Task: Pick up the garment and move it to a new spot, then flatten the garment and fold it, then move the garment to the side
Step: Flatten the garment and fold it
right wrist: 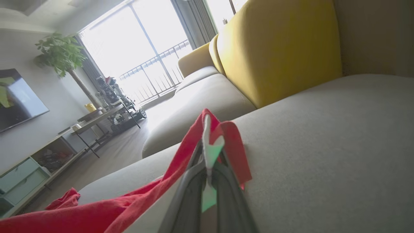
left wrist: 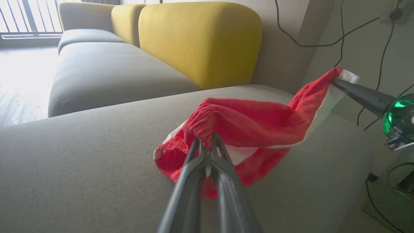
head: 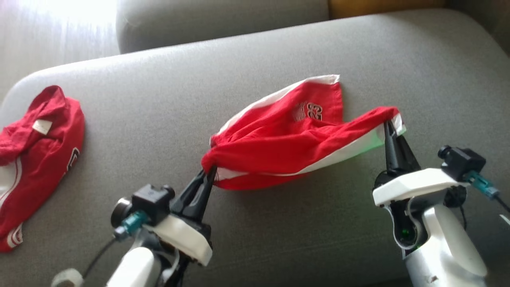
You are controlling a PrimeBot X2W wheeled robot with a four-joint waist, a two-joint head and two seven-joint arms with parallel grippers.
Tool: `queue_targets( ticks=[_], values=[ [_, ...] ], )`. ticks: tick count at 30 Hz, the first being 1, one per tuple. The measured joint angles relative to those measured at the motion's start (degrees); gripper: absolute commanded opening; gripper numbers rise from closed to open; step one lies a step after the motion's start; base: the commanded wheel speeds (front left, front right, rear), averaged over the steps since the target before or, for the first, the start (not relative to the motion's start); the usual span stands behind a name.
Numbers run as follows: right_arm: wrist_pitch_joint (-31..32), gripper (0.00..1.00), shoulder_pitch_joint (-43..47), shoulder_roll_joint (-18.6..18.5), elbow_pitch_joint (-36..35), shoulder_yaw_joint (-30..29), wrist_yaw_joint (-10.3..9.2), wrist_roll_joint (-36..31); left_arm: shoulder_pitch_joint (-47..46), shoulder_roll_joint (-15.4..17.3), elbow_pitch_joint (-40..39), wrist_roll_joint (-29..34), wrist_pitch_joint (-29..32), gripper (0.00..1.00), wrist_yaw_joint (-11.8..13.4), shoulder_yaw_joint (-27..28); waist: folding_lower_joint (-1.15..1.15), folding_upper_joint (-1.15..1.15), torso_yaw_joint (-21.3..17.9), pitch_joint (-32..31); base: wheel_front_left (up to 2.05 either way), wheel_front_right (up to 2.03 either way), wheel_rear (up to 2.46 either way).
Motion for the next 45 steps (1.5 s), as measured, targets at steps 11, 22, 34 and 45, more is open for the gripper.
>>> queue_targets(
  ticks=[11,22,34,45],
  values=[
    [-0.01,0.00,-5.01,-0.08,-13.60,-3.65,0.00,0.73,-8.59,1.58,-17.05,-22.14,21.45,0.00,-0.42,5.02,0.00,0.00,1.27,-3.58,0.00,0.00,0.00],
    [-0.01,0.00,-4.77,-0.07,-17.64,-4.87,0.00,10.15,-14.08,-2.37,-25.01,-41.54,38.72,0.00,11.36,11.48,0.00,0.00,2.25,-3.26,0.00,0.00,0.00],
    [4.11,0.00,-32.26,-0.23,0.69,-2.36,0.00,12.91,-38.30,-0.15,-14.28,-42.41,47.59,0.00,14.14,12.51,0.00,0.00,2.44,8.76,0.00,0.00,0.00],
    [0.23,0.00,-72.97,-0.57,15.96,-7.77,0.00,6.27,-73.61,0.35,13.03,-24.90,19.41,0.00,1.31,12.16,0.01,0.00,3.96,24.80,0.00,0.00,0.00]
  ],
)
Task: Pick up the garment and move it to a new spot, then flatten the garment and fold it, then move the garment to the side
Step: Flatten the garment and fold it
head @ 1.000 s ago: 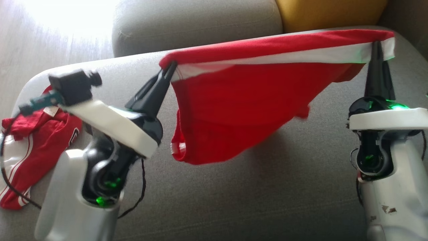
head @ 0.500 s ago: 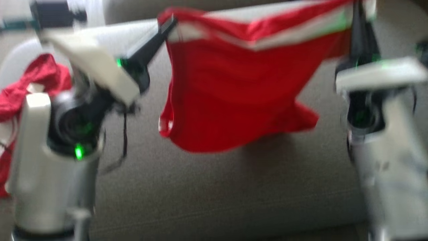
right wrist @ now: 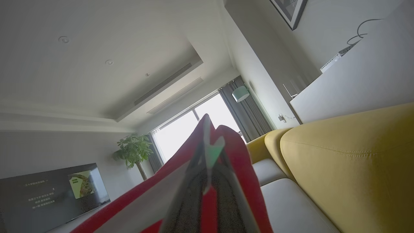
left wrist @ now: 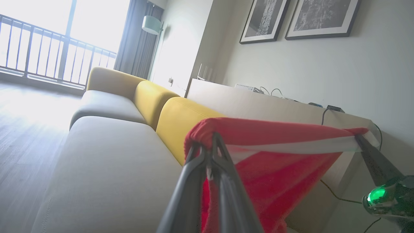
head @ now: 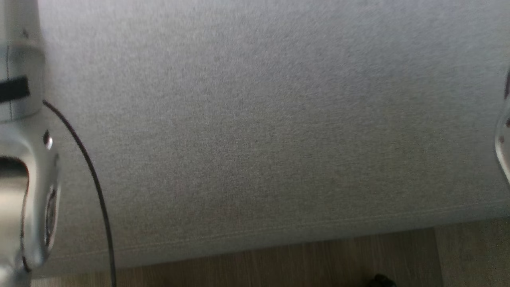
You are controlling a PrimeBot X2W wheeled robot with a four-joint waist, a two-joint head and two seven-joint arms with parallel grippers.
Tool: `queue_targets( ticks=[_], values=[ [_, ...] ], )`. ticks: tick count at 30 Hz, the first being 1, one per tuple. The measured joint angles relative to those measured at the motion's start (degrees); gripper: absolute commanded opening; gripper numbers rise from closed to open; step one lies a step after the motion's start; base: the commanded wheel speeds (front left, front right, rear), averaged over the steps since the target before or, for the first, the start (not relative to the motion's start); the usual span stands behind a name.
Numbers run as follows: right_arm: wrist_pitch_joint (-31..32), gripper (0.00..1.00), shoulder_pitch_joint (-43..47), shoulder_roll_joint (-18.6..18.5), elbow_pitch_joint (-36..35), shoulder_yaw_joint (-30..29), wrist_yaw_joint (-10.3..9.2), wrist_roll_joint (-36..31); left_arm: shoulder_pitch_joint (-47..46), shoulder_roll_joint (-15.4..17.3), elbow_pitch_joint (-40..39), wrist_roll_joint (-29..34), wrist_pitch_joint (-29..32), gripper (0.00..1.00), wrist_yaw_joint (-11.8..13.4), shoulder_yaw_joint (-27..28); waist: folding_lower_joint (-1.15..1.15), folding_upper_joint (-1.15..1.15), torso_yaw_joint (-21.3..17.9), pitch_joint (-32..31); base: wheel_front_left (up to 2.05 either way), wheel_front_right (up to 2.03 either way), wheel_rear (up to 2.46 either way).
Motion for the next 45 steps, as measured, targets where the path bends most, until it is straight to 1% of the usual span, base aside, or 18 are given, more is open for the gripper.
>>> queue_targets(
  ticks=[2,4,6,7,10,13,15,17,21,25,31,35,38,45],
  values=[
    [0.00,0.00,-0.58,-0.01,-1.12,-2.85,0.01,-1.58,-2.55,-0.32,3.65,2.07,-4.66,0.00,-1.12,-1.78,0.00,0.00,0.39,2.29,0.00,0.00,0.00],
    [0.00,0.00,0.17,0.02,-0.58,-5.01,0.01,-1.92,-4.19,-1.10,7.38,3.85,-8.57,0.00,-1.64,-3.80,0.00,0.00,0.78,4.39,0.00,0.00,0.00],
    [0.00,0.00,1.75,0.05,1.07,-6.91,0.01,-0.15,-4.64,-1.48,10.66,5.95,-12.28,0.00,-2.07,-6.34,0.01,0.00,1.15,6.29,0.00,0.00,0.00],
    [0.00,0.00,3.13,0.01,1.69,-6.72,0.01,0.65,-4.61,-1.80,12.33,6.33,-13.67,0.00,-2.08,-7.49,0.01,0.00,1.33,7.14,0.00,0.00,0.00],
    [0.00,0.00,8.38,0.10,4.59,-6.68,0.00,1.97,-3.96,-2.66,16.51,6.20,-15.85,0.00,-2.08,-10.80,0.01,0.00,1.79,9.44,0.00,0.00,0.00],
    [0.01,0.00,12.89,0.05,9.07,-6.62,0.00,3.03,-1.33,-2.49,19.36,6.21,-17.12,0.00,-2.08,-17.05,0.01,0.00,2.25,10.89,0.00,0.00,0.00],
    [0.01,0.00,15.02,0.05,11.83,-5.48,0.00,3.85,1.53,-2.12,21.02,5.03,-17.46,0.00,-2.09,-20.04,0.01,0.00,2.37,11.00,0.00,0.00,0.00],
    [0.00,0.00,16.15,0.00,14.21,-3.13,0.00,5.09,4.43,-0.86,22.15,3.66,-17.85,0.00,-2.09,-22.61,0.00,0.00,2.27,10.36,0.00,0.00,0.00],
    [0.00,0.00,17.49,0.03,16.45,1.44,0.00,7.32,8.76,2.09,23.73,2.25,-18.41,0.00,-2.09,-27.13,-0.01,0.00,1.88,7.98,0.00,0.00,0.00],
    [0.00,0.00,19.50,-0.07,19.94,4.04,0.00,7.72,12.46,2.80,24.09,1.57,-18.57,0.00,-2.09,-31.95,-0.01,0.00,1.70,5.03,0.00,0.00,0.00],
    [0.01,0.00,21.77,-0.07,27.74,5.61,0.00,4.77,18.36,4.32,23.93,1.49,-19.08,0.00,-2.50,-38.60,-0.01,0.00,1.76,0.83,0.00,0.00,0.00],
    [0.01,0.00,21.80,-0.03,30.92,6.56,0.00,3.98,21.01,4.38,24.34,1.51,-20.85,0.00,-2.50,-39.27,-0.01,0.00,1.59,-1.28,0.00,0.00,0.00],
    [0.01,0.00,22.78,-0.03,32.27,5.75,0.00,3.01,22.56,4.23,24.71,2.63,-21.95,0.00,-2.41,-41.01,-0.01,0.00,1.37,-2.68,0.00,0.00,0.00],
    [0.01,0.00,27.42,0.00,33.29,3.55,0.00,0.90,27.02,3.89,25.28,2.78,-23.19,0.00,-1.47,-42.07,-0.02,0.00,0.97,-6.34,0.00,0.00,0.00]
  ],
)
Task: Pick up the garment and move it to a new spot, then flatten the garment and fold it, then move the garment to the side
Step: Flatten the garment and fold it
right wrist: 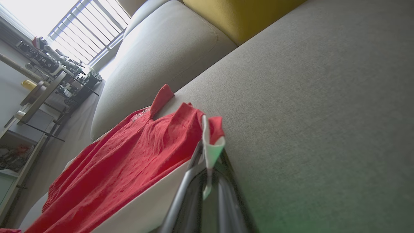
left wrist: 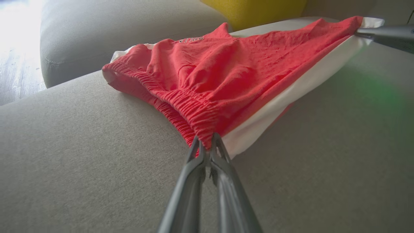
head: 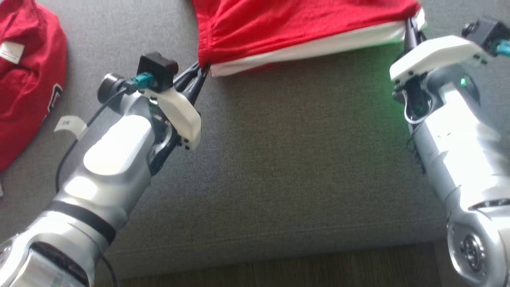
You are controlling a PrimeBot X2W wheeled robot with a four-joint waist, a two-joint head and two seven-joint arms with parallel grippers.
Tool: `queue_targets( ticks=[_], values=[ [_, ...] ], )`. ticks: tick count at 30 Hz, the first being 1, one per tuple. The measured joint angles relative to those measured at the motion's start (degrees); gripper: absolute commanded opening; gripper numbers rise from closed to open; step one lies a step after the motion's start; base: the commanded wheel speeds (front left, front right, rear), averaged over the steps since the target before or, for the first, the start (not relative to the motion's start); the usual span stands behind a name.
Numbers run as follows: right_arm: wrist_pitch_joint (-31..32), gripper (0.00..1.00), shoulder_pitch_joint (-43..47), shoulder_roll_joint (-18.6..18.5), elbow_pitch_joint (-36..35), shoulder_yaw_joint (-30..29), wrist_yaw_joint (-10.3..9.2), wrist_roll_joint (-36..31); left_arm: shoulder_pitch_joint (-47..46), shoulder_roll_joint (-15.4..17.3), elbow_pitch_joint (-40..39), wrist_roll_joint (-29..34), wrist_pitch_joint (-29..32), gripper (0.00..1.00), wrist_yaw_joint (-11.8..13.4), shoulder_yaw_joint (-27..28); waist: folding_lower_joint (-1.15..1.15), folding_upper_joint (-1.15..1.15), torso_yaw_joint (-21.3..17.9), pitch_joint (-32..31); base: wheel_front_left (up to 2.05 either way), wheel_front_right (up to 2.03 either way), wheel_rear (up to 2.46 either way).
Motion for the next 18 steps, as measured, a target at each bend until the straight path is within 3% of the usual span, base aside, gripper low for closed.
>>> queue_targets(
  ticks=[8,18],
  values=[
    [0.82,0.00,6.77,0.10,0.04,-0.49,0.00,-0.93,3.20,0.05,-0.40,2.11,-0.44,0.00,0.57,-0.23,0.00,0.00,-0.19,-3.62,0.00,0.00,0.00],
    [2.82,0.00,11.84,0.12,0.09,-3.47,0.00,-4.16,13.58,0.15,-3.52,3.87,-0.49,0.00,0.98,-1.89,0.00,0.00,-0.17,-9.07,0.00,0.00,0.00]
  ],
)
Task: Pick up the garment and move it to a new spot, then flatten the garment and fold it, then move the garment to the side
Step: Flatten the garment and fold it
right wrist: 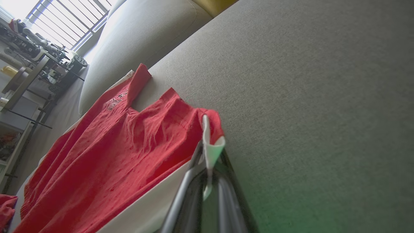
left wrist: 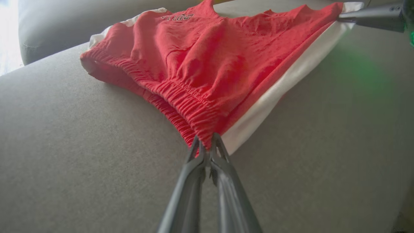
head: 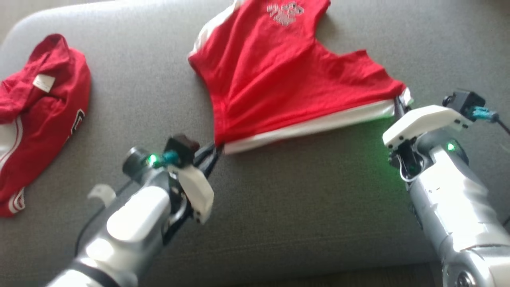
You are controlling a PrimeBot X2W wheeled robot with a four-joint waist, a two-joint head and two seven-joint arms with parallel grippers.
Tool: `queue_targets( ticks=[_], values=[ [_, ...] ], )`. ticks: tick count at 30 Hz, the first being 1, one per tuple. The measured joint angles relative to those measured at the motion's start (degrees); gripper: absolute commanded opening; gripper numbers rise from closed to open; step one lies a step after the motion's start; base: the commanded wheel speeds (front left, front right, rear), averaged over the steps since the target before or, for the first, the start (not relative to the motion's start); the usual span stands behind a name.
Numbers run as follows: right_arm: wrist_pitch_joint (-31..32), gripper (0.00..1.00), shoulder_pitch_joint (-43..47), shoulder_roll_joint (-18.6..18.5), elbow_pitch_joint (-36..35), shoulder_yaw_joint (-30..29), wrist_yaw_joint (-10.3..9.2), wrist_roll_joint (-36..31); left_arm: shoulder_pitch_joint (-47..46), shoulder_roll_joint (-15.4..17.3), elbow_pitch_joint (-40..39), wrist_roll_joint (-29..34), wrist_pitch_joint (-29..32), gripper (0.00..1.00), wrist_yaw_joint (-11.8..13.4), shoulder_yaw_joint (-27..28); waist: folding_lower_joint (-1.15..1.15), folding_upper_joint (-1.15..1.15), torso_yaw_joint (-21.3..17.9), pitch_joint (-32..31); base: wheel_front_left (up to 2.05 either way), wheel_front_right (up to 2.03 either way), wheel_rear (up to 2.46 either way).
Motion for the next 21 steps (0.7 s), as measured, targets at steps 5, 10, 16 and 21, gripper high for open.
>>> queue_targets(
  ticks=[5,10,16,21],
  values=[
    [1.92,0.00,3.18,0.01,0.00,-1.10,0.00,-2.21,5.89,0.04,-1.90,0.00,0.00,0.00,0.02,-0.18,0.00,0.00,0.08,-2.98,0.00,0.00,0.00],
    [4.37,0.00,6.23,-0.01,0.05,-2.61,0.00,-3.76,10.90,0.13,-4.31,-0.03,0.00,0.00,0.64,-0.30,0.00,0.00,0.06,-5.86,0.00,0.00,0.00],
    [6.67,0.00,8.81,-0.29,0.05,-3.85,0.00,-4.38,15.71,0.10,-7.59,-1.43,0.00,0.00,1.78,-0.03,0.00,0.00,-0.13,-8.90,0.00,0.00,0.00],
    [8.87,0.00,11.38,-0.98,0.05,-4.15,0.00,-4.94,18.13,0.09,-9.62,-1.44,0.00,0.00,3.03,-0.08,0.00,0.00,-0.38,-10.71,0.00,0.00,0.00]
  ],
)
